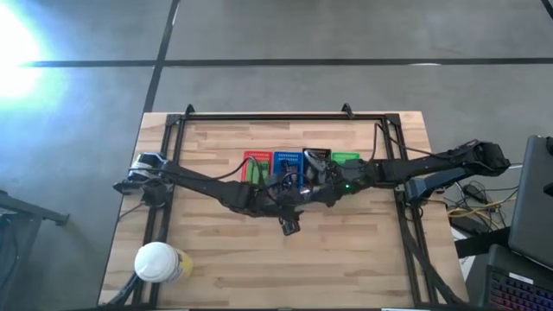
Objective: Pick & Place Travel size toiletries
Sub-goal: Put the gray deodorant into the black bin
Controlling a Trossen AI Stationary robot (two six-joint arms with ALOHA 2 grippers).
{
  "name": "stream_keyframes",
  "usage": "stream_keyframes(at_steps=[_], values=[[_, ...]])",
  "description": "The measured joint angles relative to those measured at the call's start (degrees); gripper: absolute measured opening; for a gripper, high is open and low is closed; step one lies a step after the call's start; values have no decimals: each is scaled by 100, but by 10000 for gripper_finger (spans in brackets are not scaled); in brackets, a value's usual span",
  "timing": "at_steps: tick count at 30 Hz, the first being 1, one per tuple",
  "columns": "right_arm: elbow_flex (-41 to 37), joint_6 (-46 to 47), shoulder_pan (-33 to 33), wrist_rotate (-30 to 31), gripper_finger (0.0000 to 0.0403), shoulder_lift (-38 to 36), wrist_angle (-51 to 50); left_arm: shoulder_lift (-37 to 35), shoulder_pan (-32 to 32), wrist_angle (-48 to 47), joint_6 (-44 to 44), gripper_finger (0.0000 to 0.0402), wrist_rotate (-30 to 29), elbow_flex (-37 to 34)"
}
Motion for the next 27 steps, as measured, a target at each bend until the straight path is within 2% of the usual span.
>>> stream_keyframes(at_steps=[4, 7, 12, 15, 19, 23, 27], values=[[0, -186, -352, 308, 194, 3, -824, 0, 0, -889, -832, 337, -330, 57], [2, -438, -852, 350, 194, 3, -1490, 1, 11, -1582, -1431, 362, -321, 66], [243, -1421, -1971, -94, 194, 3, -2462, 2, -29, -1780, -1718, 366, 194, -2], [524, -1959, -2387, -218, 194, 53, -3016, -10, -48, -1774, -1805, 360, 300, -4], [750, -1961, -2361, -195, 194, 73, -3111, -105, -33, -1776, -1872, 354, 277, -10], [787, -1492, -1828, 375, 194, 101, -3003, -205, 19, -1774, -1876, 353, 206, -115], [786, -1403, -1547, 543, 194, 274, -2984, -282, 133, -1771, -1809, 355, 199, -242]])
